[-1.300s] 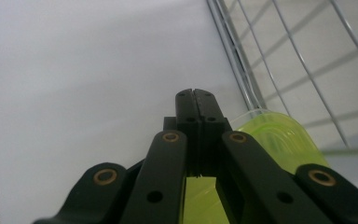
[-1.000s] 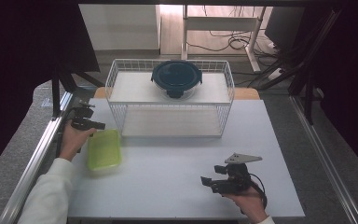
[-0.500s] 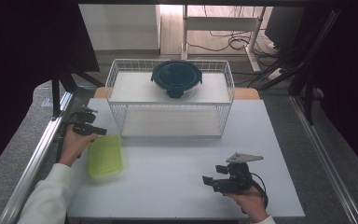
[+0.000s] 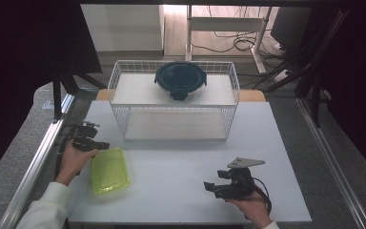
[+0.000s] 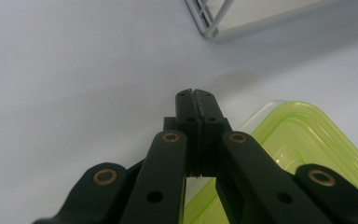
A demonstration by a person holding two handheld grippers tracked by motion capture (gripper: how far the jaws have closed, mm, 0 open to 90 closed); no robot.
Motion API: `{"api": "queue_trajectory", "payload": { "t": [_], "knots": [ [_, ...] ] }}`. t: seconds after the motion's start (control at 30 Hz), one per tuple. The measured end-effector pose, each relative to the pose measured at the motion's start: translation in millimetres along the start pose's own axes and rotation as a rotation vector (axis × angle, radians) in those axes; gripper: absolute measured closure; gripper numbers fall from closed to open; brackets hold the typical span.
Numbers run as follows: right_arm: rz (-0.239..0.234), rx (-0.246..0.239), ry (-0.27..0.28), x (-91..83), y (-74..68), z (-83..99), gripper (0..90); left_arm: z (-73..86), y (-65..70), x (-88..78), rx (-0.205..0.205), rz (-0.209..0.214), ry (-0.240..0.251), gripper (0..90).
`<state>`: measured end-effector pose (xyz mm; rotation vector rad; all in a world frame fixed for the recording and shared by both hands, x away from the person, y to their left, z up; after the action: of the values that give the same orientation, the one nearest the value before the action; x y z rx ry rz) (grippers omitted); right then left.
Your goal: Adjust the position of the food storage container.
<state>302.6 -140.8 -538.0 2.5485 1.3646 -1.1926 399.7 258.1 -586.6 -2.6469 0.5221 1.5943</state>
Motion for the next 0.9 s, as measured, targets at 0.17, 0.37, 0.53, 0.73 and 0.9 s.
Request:
{"api": "queue_trajectory", "payload": {
  "t": [0.17,0.37,0.53,0.73,0.9],
  "knots": [
    [0.001,0.002,0.005,-1.2,-0.2,-0.6,25.0,5.5,1.5,2.8,-0.019,0.020,-0.007,90.0],
    [0.001,0.004,0.004,-1.2,0.0,-0.1,25.0,11.0,4.8,2.8,-0.021,0.035,-0.015,90.0],
    [0.001,0.003,-0.001,0.2,-0.4,0.4,25.0,18.3,10.3,-0.8,0.005,0.029,-0.030,90.0],
    [0.001,-0.005,-0.014,4.3,-2.1,2.3,25.0,23.0,20.2,-0.5,0.041,0.032,-0.042,90.0],
    [0.006,-0.001,-0.013,3.4,0.1,2.5,25.0,16.4,11.4,-11.7,-0.004,0.005,0.037,90.0]
  ]
}}
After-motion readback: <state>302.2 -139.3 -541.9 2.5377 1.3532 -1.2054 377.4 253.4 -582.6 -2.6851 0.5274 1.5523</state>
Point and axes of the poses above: each handheld gripper's, and its own axes: x roughly forward along the jaws, z roughly out of its underside, y roughly to its right, the point moved 10 cm from there along x, roughly forward along the jaws, and after that the axes turned 5 degrees about -z, right-handed, at the moved point
